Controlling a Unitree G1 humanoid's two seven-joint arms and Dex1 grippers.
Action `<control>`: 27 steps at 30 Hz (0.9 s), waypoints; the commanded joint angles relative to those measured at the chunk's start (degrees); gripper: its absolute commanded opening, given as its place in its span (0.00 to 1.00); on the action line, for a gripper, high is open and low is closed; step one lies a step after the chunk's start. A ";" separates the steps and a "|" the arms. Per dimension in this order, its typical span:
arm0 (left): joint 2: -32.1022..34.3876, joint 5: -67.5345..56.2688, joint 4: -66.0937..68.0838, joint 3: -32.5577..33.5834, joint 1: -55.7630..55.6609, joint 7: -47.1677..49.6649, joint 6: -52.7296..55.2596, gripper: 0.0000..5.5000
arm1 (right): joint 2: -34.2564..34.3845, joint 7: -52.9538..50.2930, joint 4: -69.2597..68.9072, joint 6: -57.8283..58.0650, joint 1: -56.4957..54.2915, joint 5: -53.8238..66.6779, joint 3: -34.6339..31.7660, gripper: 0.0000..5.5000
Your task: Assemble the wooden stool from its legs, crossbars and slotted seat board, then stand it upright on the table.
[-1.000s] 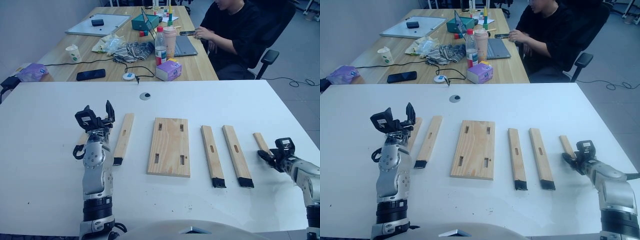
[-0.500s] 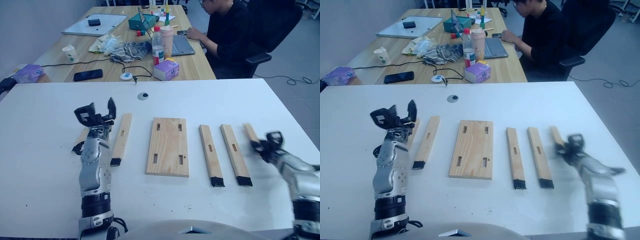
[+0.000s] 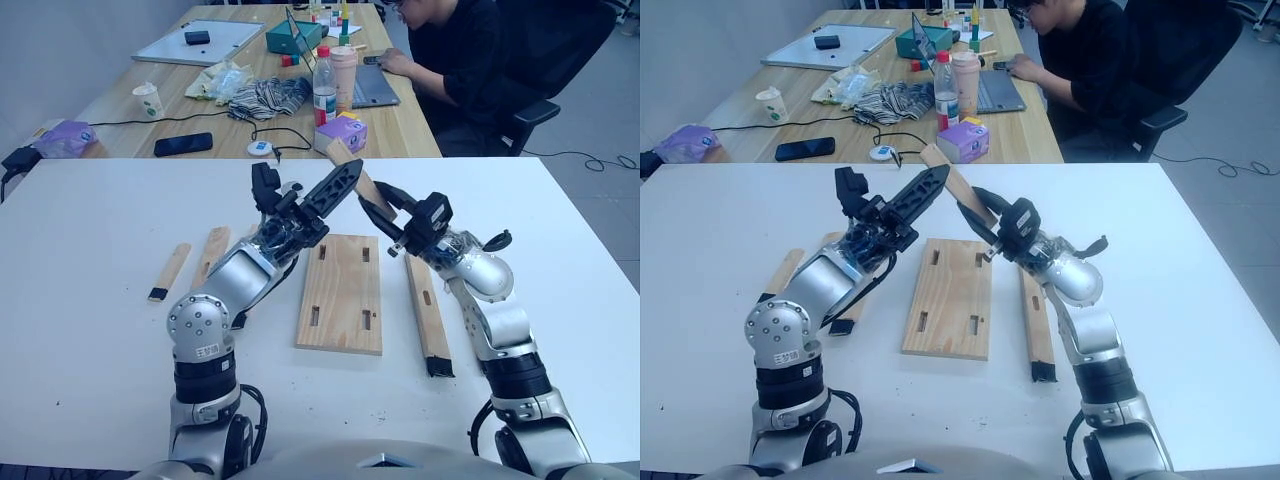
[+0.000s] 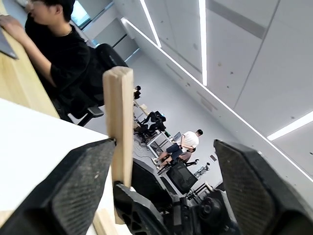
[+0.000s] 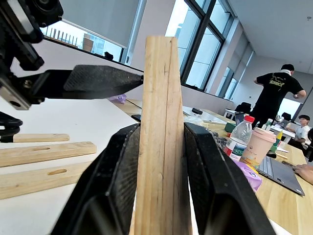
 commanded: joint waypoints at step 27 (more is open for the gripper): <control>0.86 5.01 3.27 0.25 -0.99 -2.87 -4.53 0.21 | 0.33 -0.05 -3.62 0.59 2.12 -0.06 2.89 0.23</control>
